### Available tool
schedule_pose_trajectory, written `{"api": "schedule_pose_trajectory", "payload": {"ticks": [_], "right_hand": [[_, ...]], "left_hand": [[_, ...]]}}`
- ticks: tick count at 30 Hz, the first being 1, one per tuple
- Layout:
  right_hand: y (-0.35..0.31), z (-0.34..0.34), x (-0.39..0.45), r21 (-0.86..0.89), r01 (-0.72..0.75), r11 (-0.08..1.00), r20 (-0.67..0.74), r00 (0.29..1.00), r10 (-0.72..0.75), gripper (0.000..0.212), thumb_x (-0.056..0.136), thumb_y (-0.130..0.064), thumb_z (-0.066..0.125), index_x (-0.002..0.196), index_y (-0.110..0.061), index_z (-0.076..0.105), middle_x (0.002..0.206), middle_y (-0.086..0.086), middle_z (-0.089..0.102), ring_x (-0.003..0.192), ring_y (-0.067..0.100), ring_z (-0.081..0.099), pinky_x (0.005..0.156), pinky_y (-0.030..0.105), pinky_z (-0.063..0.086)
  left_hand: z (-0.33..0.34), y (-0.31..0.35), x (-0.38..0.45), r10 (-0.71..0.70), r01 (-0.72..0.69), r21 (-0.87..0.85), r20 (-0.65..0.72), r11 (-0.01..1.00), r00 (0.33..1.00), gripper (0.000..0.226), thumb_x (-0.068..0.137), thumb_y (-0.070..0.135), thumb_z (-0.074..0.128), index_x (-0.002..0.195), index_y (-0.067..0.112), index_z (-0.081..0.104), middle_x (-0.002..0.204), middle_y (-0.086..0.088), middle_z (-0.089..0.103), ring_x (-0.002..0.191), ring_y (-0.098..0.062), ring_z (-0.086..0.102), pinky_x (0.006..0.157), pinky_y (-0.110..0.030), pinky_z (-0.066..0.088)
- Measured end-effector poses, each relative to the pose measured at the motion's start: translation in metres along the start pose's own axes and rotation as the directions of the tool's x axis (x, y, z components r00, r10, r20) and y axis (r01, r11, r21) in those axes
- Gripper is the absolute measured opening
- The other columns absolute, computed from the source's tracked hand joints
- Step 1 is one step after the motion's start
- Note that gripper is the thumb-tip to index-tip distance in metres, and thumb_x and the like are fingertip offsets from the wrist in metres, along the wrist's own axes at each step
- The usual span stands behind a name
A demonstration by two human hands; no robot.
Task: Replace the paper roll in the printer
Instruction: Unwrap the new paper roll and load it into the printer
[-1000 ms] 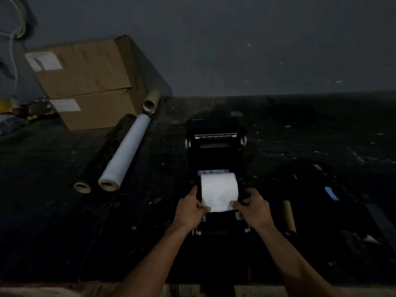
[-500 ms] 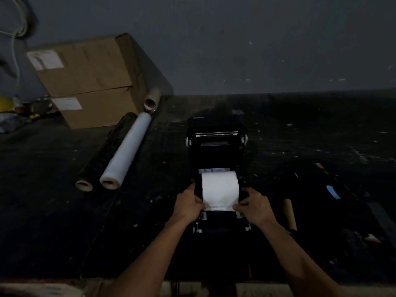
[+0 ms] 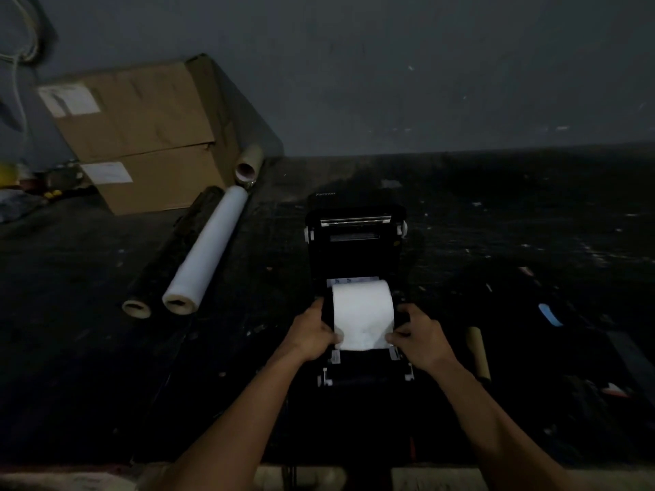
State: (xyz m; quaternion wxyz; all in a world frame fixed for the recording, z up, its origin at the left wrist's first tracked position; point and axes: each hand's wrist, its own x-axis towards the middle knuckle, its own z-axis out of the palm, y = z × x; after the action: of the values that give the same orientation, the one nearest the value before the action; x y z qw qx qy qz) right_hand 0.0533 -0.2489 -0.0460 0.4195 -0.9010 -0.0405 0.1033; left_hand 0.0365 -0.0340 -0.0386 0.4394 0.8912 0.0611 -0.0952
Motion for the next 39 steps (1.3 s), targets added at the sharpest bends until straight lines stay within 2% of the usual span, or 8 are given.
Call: {"api": "schedule_pose_trajectory", "payload": {"ticks": [9, 16, 18, 23, 26, 30, 34, 39], "right_hand": [[-0.004, -0.006, 0.004, -0.064, 0.009, 0.998, 0.091, 0.996, -0.003, 0.064, 0.079, -0.014, 0.071, 0.135, -0.008, 0.040, 0.099, 0.013, 0.070, 0.089, 0.021, 0.063, 0.069, 0.023, 0.048], [-0.004, -0.007, 0.002, -0.001, -0.012, 1.000, 0.049, 0.999, 0.012, 0.068, 0.075, -0.017, 0.075, 0.134, -0.009, 0.041, 0.099, 0.011, 0.073, 0.086, 0.016, 0.062, 0.063, 0.014, 0.043], [-0.002, -0.008, 0.002, -0.006, -0.030, 1.000, 0.072, 0.997, 0.030, 0.067, 0.075, -0.018, 0.075, 0.133, -0.008, 0.042, 0.099, 0.011, 0.073, 0.090, 0.017, 0.064, 0.064, 0.015, 0.044], [-0.004, -0.010, 0.006, -0.084, -0.040, 0.996, 0.084, 0.995, 0.047, 0.063, 0.071, -0.020, 0.078, 0.126, -0.008, 0.050, 0.097, 0.013, 0.071, 0.085, 0.018, 0.063, 0.047, 0.002, 0.036], [-0.005, -0.011, 0.008, -0.078, -0.042, 0.996, 0.058, 0.997, 0.047, 0.065, 0.067, -0.024, 0.081, 0.124, -0.011, 0.052, 0.094, 0.010, 0.071, 0.080, 0.013, 0.061, 0.049, 0.005, 0.037], [-0.001, -0.008, 0.007, -0.045, -0.052, 0.998, 0.031, 0.998, 0.053, 0.061, 0.069, -0.018, 0.079, 0.123, -0.008, 0.053, 0.091, 0.008, 0.074, 0.080, 0.010, 0.061, 0.054, 0.007, 0.039], [0.001, -0.009, 0.009, -0.067, -0.089, 0.994, 0.083, 0.992, 0.095, 0.059, 0.071, -0.020, 0.079, 0.122, -0.006, 0.053, 0.098, 0.011, 0.073, 0.081, 0.011, 0.059, 0.055, 0.006, 0.040], [-0.005, -0.016, 0.013, -0.120, -0.100, 0.988, 0.133, 0.984, 0.116, 0.069, 0.067, -0.024, 0.081, 0.126, -0.006, 0.050, 0.111, 0.014, 0.068, 0.103, 0.023, 0.061, 0.075, 0.020, 0.043]], "left_hand": [[-0.001, 0.000, 0.005, -0.046, 0.044, 0.058, 0.037, 0.997, 0.998, 0.072, 0.072, 0.012, 0.075, 0.136, 0.016, 0.044, 0.120, -0.009, 0.062, 0.103, -0.022, 0.059, 0.086, -0.022, 0.047], [-0.002, 0.002, 0.009, -0.076, 0.054, 0.190, 0.107, 0.980, 0.991, 0.087, 0.072, 0.016, 0.075, 0.145, 0.018, 0.028, 0.140, -0.008, 0.047, 0.120, -0.023, 0.049, 0.097, -0.023, 0.041], [-0.003, 0.002, 0.009, -0.078, 0.061, 0.162, 0.101, 0.985, 0.992, 0.089, 0.069, 0.019, 0.079, 0.144, 0.019, 0.031, 0.138, -0.007, 0.049, 0.118, -0.021, 0.051, 0.095, -0.022, 0.042], [-0.003, 0.000, 0.007, -0.084, 0.084, 0.026, -0.006, 0.996, 0.996, 0.085, 0.063, 0.017, 0.083, 0.138, 0.016, 0.043, 0.124, -0.009, 0.061, 0.108, -0.021, 0.059, 0.090, -0.022, 0.047], [-0.001, -0.003, 0.004, -0.069, 0.069, 0.027, 0.003, 0.997, 0.998, 0.089, 0.066, 0.013, 0.080, 0.143, 0.020, 0.035, 0.117, -0.013, 0.065, 0.103, -0.023, 0.063, 0.088, -0.023, 0.049], [-0.003, 0.000, 0.003, -0.058, 0.055, 0.092, 0.031, 0.994, 0.998, 0.094, 0.067, 0.014, 0.080, 0.146, 0.017, 0.028, 0.128, -0.013, 0.059, 0.110, -0.026, 0.059, 0.096, -0.028, 0.047], [-0.002, 0.002, -0.002, -0.042, 0.041, -0.044, -0.006, 0.998, 0.999, 0.093, 0.063, 0.019, 0.085, 0.142, 0.019, 0.034, 0.119, -0.013, 0.065, 0.107, -0.025, 0.062, 0.096, -0.031, 0.049], [0.002, -0.001, -0.003, -0.071, 0.066, -0.083, -0.067, 0.994, 0.995, 0.089, 0.068, 0.011, 0.080, 0.143, 0.019, 0.034, 0.111, -0.013, 0.067, 0.100, -0.022, 0.064, 0.090, -0.026, 0.050]]}}
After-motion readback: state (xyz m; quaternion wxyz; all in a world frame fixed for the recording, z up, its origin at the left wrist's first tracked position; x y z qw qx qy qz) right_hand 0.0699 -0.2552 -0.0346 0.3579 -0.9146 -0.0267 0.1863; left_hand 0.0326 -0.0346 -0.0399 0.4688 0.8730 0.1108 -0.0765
